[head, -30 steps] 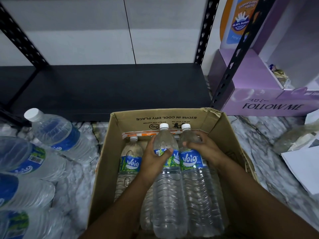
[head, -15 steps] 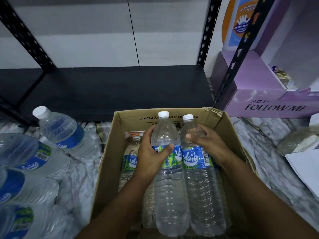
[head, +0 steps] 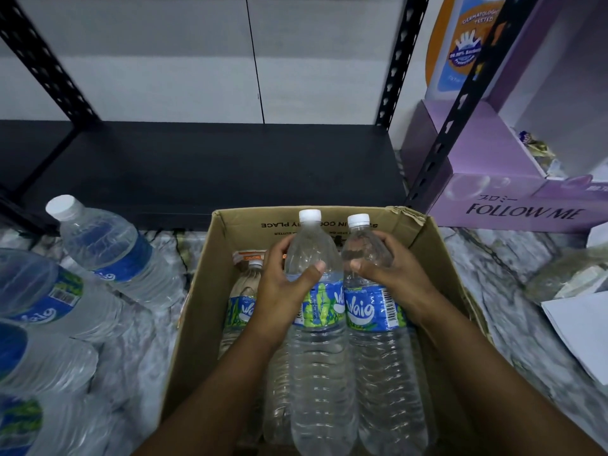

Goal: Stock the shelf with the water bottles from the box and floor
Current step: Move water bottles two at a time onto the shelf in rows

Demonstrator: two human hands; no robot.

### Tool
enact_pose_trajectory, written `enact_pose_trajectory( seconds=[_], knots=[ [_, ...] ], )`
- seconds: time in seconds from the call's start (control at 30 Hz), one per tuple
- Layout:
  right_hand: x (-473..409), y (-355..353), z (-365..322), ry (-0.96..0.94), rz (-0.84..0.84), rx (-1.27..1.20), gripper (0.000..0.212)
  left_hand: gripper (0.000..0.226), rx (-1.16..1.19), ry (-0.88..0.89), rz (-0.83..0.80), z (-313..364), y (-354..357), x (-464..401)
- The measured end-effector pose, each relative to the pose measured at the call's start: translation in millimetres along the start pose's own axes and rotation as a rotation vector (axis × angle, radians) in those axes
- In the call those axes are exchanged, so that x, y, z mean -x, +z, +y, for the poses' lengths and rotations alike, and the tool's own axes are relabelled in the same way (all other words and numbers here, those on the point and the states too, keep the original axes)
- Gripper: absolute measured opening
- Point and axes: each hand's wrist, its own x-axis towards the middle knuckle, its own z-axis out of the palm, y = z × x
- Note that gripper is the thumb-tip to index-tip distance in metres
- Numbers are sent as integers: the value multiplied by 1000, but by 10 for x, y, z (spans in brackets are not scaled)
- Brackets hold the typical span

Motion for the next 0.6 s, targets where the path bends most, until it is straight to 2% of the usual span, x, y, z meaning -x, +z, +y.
enact_pose_trajectory(
  seconds=[0.17,0.47,0.6],
  knots=[
    [3,0,9,-40,40,34,52,77,29,-43,-87,35,34,28],
    [150,-6,-67,-110,140,91,60,76,17,39,-43,139,70,101],
    [301,-32,-166,-177,204,173,66,83,-45,127,-53,243,103,140]
  ],
)
